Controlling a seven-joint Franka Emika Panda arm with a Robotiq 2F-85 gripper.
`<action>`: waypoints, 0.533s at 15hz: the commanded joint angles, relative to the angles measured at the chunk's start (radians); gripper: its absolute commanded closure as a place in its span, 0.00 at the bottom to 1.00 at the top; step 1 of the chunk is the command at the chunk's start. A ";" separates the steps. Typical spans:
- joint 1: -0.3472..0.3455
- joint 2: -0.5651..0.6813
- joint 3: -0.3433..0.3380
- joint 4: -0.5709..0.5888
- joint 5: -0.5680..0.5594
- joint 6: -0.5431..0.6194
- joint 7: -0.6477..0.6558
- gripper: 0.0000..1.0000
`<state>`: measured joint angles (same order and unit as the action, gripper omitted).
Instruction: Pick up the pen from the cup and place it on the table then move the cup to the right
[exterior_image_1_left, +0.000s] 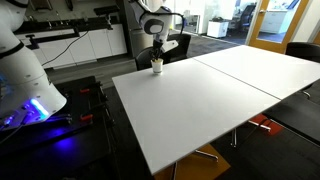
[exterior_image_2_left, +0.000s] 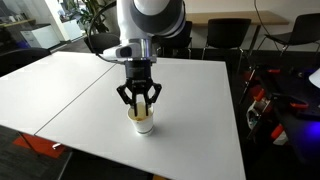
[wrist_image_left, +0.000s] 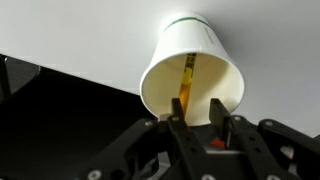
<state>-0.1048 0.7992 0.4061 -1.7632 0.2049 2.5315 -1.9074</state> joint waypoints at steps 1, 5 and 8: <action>0.015 0.018 -0.008 0.043 -0.001 -0.007 -0.002 0.65; 0.016 0.034 -0.006 0.066 0.002 -0.008 -0.001 0.67; 0.021 0.041 -0.009 0.070 0.005 0.005 0.013 0.67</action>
<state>-0.0990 0.8236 0.4060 -1.7214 0.2050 2.5315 -1.9066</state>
